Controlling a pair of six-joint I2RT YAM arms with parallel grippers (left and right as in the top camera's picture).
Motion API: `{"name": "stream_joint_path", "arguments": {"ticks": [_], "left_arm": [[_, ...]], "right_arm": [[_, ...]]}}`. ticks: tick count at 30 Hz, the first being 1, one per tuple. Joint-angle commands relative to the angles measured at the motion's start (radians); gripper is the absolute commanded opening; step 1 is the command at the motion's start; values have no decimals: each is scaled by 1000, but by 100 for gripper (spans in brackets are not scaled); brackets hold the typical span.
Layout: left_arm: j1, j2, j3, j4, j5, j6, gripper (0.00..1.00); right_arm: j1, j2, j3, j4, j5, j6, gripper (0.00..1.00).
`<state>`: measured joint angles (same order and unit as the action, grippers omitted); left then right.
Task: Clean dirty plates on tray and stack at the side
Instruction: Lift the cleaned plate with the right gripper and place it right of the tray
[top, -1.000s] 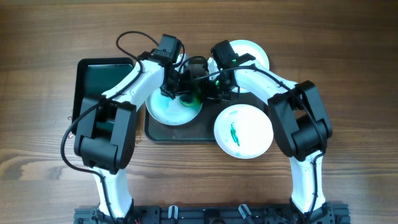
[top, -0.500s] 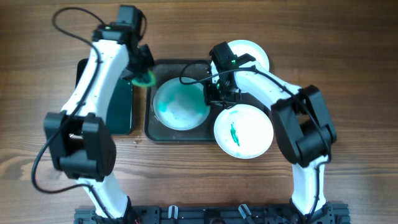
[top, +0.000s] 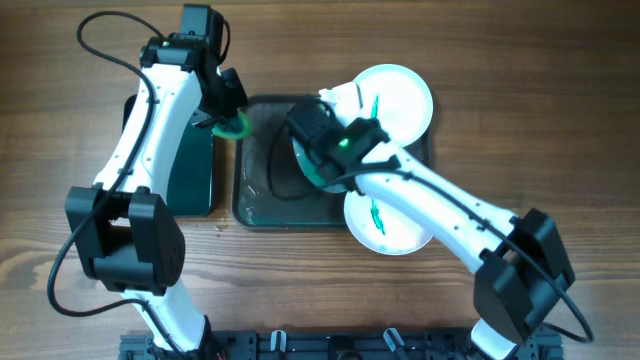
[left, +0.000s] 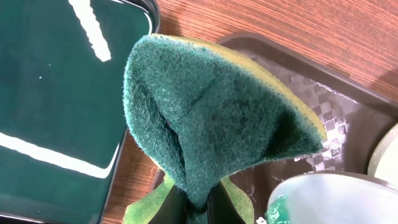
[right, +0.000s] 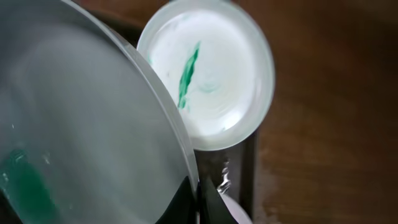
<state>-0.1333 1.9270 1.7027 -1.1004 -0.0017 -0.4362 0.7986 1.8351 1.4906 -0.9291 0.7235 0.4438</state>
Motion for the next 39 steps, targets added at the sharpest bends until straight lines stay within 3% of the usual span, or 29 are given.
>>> {"name": "stream_joint_path", "arguments": {"ticks": [1, 11, 18, 24, 30, 35, 39], "left_arm": [[-18, -10, 8, -1, 13, -14, 4], [-29, -10, 8, -1, 13, -14, 4], [-29, -10, 8, -1, 13, -14, 4], [-29, -10, 8, -2, 13, -14, 4], [-29, -10, 8, -16, 24, -14, 4], [-29, -10, 8, -15, 47, -14, 4], [-29, -10, 8, -15, 47, -14, 4]], "right_arm": [[63, -34, -2, -8, 289, 0, 4], [237, -35, -2, -1, 798, -28, 4], [247, -35, -2, 12, 766, -51, 4], [173, -35, -2, -6, 201, -45, 4], [-109, -167, -2, 36, -529, -40, 4], [-419, -281, -2, 9, -841, -78, 4], [-680, -299, -6, -65, -859, -92, 4]]}}
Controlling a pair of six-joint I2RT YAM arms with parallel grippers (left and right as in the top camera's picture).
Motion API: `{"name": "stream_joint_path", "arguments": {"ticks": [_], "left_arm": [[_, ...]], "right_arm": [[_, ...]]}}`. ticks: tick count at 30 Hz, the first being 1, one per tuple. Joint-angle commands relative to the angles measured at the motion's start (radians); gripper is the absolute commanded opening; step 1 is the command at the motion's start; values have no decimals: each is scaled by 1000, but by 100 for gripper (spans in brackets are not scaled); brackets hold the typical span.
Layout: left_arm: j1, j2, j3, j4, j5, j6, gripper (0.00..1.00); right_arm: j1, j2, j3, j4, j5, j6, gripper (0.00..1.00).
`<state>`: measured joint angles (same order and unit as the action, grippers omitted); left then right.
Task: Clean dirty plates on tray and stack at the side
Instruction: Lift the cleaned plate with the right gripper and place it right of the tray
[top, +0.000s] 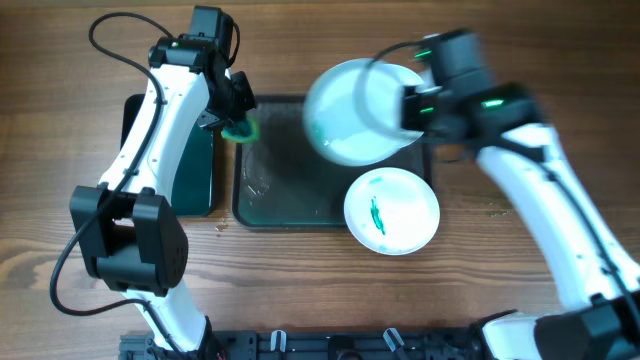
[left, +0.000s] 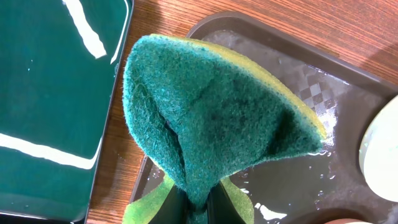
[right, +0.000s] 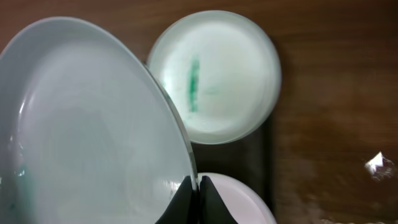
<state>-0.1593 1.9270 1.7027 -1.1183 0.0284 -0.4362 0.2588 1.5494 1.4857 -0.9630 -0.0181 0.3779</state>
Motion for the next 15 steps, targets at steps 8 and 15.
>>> {"name": "stream_joint_path", "arguments": {"ticks": [8, 15], "left_arm": [[-3, -10, 8, 3, 17, -14, 4], [-3, -10, 8, 2, 17, -14, 4]], "right_arm": [[-546, -8, -194, 62, -117, -36, 4], [-682, 4, -503, 367, -117, -27, 4]]}}
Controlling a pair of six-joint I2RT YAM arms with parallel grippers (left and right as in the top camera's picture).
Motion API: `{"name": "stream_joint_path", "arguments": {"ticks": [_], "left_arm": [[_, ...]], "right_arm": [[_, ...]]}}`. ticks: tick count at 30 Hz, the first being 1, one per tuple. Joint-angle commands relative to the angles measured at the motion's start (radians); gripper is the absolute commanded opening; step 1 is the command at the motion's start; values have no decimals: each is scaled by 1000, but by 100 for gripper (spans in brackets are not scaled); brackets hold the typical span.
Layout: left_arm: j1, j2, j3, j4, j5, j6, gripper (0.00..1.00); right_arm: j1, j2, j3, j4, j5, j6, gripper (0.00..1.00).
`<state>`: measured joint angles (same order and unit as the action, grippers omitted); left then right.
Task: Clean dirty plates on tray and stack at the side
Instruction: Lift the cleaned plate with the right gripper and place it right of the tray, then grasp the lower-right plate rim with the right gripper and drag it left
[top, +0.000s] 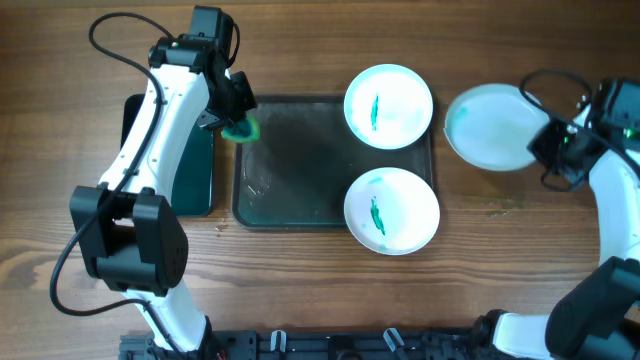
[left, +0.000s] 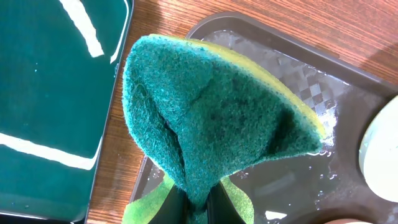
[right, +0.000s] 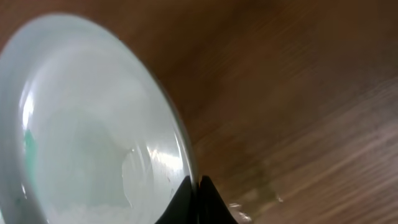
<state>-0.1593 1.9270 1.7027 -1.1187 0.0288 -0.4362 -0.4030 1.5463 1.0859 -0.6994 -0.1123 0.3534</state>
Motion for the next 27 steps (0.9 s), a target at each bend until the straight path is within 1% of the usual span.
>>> {"name": "stream_joint_path", "arguments": {"ticks": [1, 3, 5, 9, 10, 11, 12, 14, 18, 20, 21, 23, 25, 27], "left_arm": [[-3, -10, 8, 3, 17, -14, 4], [-3, -10, 6, 3, 17, -14, 4], [-3, -10, 5, 2, 24, -14, 4], [-4, -10, 5, 2, 31, -14, 4], [-6, -10, 5, 2, 31, -14, 4], [-8, -10, 5, 2, 31, -14, 4], [-11, -10, 5, 2, 31, -14, 4], [-18, -10, 5, 2, 31, -14, 4], [-40, -10, 5, 3, 31, -14, 4], [-48, -10, 5, 3, 31, -14, 4], [-53, -10, 5, 2, 31, -14, 4], [-60, -10, 5, -2, 31, -14, 4], [-68, -10, 5, -7, 31, -14, 4], [-76, -10, 5, -12, 31, -14, 4]], "right_arm": [[-20, 8, -136, 148, -23, -2, 4], [-20, 19, -203, 250, -19, -2, 4], [-20, 45, -237, 317, -14, 3, 4], [-20, 118, -242, 370, 14, 22, 5], [-20, 124, -242, 370, 13, 22, 9], [-20, 124, -241, 365, 7, 22, 21], [-20, 121, -234, 350, -6, 19, 27], [-20, 112, -206, 298, -33, 15, 33], [-20, 47, -100, 92, -68, 10, 36], [-20, 3, -39, -29, -142, -37, 36], [-18, -26, -11, -102, -212, -68, 36], [-2, -65, -8, -188, -312, -135, 38], [23, -71, -8, -261, -354, -206, 40], [69, -71, -30, -312, -352, -270, 40]]}}
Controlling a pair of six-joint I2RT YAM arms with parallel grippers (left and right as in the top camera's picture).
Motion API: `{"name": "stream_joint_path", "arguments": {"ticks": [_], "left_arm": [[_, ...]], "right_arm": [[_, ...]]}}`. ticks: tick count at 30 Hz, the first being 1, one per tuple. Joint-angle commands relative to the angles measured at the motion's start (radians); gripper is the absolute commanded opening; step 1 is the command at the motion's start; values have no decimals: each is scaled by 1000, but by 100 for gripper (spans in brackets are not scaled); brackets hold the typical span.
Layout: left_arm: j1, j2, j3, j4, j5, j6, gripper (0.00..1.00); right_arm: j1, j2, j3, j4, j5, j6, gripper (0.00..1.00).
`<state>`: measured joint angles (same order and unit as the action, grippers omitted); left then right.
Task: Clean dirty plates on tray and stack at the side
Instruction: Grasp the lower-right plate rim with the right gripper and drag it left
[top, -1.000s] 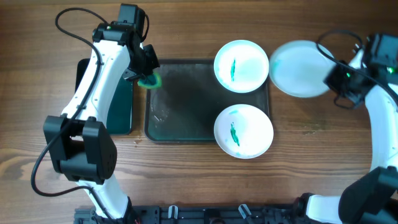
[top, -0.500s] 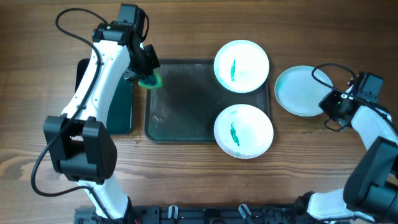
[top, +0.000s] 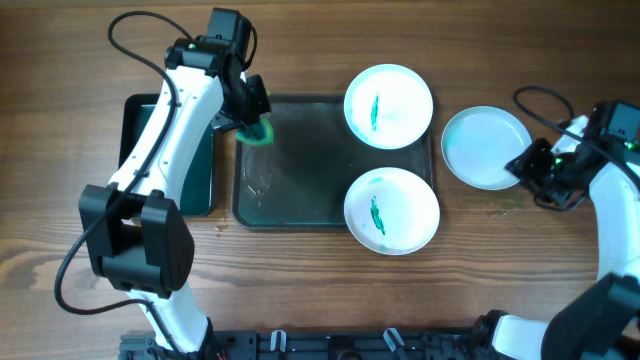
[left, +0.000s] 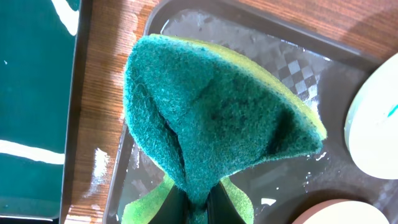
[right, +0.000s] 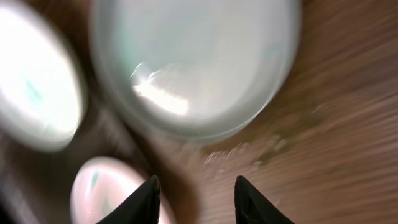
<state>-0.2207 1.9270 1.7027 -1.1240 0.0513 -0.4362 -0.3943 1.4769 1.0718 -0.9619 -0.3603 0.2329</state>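
Note:
Two white plates smeared with green, one at the back (top: 388, 106) and one at the front (top: 391, 210), lie on the right part of the dark tray (top: 300, 190). A cleaned white plate (top: 486, 147) lies flat on the wood to the tray's right. My right gripper (top: 528, 168) stands open just beside that plate's right edge, with nothing between its fingers; its wrist view is blurred. My left gripper (left: 198, 205) is shut on the green and yellow sponge (left: 217, 115) over the tray's back left corner.
A dark green tray (top: 190, 150) lies left of the brown one, partly under my left arm. Bare wooden table surrounds both trays. A black rail (top: 330, 345) runs along the front edge.
My right gripper has let go of the clean plate, which now lies flat on the table, and stands open beside it. The left gripper with the sponge moved slightly right over the tray.
My right gripper held a plate tilted over the tray while the left held the sponge beside it. Then the plate was lifted toward the back right, then carried over the table right of the tray. Now it rests there, released.

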Motion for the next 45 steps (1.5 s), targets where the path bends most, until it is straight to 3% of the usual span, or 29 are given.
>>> {"name": "stream_joint_path", "arguments": {"ticks": [1, 9, 18, 25, 27, 31, 38, 42, 45], "left_arm": [[-19, -10, 5, -9, 8, -14, 4], [-39, -10, 5, -10, 8, -14, 4], [-39, -10, 5, -10, 8, -14, 4], [-39, -10, 5, -9, 8, -14, 4], [-39, -10, 5, -9, 8, -14, 4], [-39, -10, 5, -9, 8, -14, 4], [-39, -10, 5, -9, 8, -14, 4], [-39, -10, 5, -9, 8, -14, 4], [-39, -10, 5, -9, 8, -14, 4]], "right_arm": [[78, -1, -31, -53, -103, -163, 40], [274, 5, -251, 95, -72, -152, 35], [365, 5, -340, 267, -24, -90, 30], [367, 5, -341, 285, -2, -69, 18], [367, 5, -341, 291, -2, -69, 4], [397, 5, -341, 293, -3, -58, 4], [642, 5, -257, 383, -1, 201, 4], [797, 9, -253, 551, 140, 484, 4], [883, 36, -253, 645, 239, 573, 4]]}}
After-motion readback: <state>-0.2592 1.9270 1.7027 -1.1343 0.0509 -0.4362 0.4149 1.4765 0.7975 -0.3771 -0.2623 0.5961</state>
